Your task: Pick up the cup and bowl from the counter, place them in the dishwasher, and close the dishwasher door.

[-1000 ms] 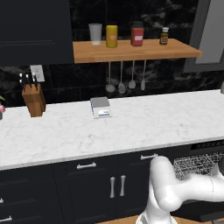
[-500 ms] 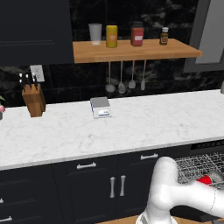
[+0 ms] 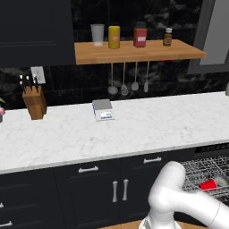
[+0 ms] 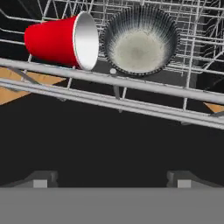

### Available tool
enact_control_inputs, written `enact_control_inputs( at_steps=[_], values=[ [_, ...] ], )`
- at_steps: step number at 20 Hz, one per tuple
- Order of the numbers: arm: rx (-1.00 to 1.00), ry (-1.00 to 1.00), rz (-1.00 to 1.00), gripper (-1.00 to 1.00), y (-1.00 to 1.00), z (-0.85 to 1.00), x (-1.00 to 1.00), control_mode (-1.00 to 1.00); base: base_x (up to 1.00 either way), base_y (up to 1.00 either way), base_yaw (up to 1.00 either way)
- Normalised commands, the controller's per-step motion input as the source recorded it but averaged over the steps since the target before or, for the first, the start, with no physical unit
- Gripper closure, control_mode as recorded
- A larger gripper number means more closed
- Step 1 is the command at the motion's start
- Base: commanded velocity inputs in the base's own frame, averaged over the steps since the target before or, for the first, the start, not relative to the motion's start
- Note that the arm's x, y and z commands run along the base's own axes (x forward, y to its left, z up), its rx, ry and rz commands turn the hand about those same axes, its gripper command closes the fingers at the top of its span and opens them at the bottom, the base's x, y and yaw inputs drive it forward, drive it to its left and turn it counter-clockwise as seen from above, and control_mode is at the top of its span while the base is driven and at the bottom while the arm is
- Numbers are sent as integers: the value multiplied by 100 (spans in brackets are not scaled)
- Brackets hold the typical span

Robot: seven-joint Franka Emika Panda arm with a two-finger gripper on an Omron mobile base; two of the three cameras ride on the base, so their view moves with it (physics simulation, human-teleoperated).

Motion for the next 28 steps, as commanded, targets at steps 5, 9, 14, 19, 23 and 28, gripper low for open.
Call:
enact_control_inputs(
  at_steps=[5, 9, 14, 19, 23, 28],
  values=[
    [0, 4, -24, -100, 0, -54, 24, -100, 0, 0, 0],
    [0, 4, -16, -100, 1, -29, 68, -100, 0, 0, 0],
    [2, -2, -3, -100, 2, -45, 65, -100, 0, 0, 0],
    [4, -8, 0, -100, 0, -45, 65, -100, 0, 0, 0],
    [2, -6, -3, -100, 1, -11, 76, -100, 0, 0, 0],
    [5, -7, -10, -100, 9, 0, 93, -100, 0, 0, 0]
  ],
)
